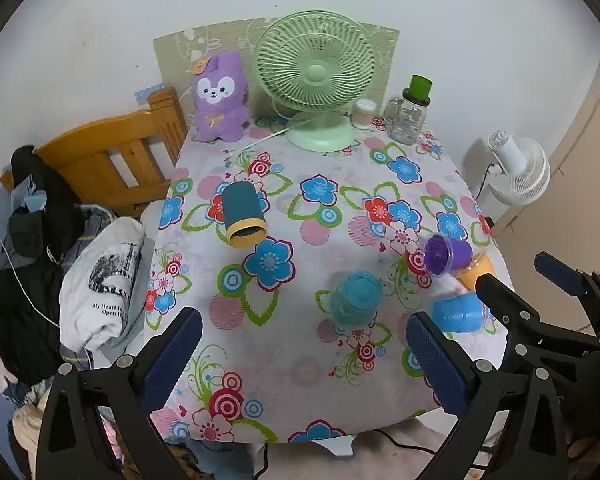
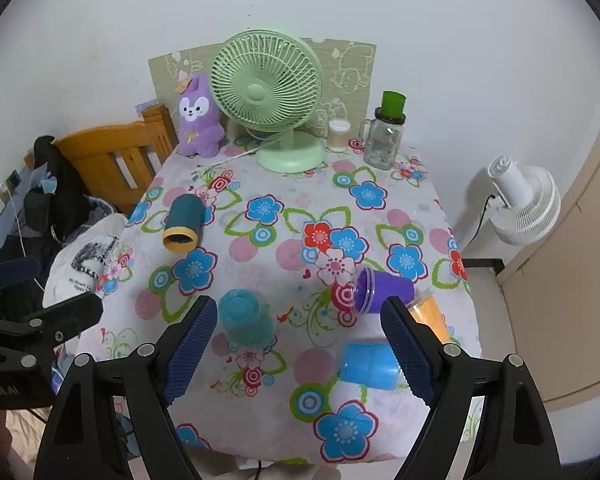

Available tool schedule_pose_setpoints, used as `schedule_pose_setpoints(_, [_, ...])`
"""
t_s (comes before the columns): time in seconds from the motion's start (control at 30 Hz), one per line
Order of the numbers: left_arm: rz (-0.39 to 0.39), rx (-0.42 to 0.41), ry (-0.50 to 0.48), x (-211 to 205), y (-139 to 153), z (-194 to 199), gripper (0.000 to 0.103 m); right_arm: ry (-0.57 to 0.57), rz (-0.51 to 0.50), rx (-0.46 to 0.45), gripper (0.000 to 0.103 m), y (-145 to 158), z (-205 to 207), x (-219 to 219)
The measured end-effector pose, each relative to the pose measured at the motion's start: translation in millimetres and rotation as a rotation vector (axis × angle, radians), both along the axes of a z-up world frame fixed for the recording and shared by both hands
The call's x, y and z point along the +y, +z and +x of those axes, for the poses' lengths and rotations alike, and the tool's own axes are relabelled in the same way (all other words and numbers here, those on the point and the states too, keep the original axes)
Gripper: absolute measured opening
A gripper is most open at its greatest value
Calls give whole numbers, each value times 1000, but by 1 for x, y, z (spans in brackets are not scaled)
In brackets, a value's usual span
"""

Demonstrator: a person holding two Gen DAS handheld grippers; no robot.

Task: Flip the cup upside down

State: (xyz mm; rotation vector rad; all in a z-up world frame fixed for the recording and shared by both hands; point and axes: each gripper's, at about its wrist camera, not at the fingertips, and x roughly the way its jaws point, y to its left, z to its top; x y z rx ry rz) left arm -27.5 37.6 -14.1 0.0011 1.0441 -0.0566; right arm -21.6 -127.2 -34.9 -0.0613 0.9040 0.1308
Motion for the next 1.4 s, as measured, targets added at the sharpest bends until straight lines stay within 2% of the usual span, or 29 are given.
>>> schedule_pose_setpoints(0.5, [17,-17,-6,-7,6,-1,103,-8,2,-19,86,7,-8,1])
schedule_pose_setpoints(1.4, [31,-15,22,-10,2,18,103,7,10,-12,86,5,21,-1])
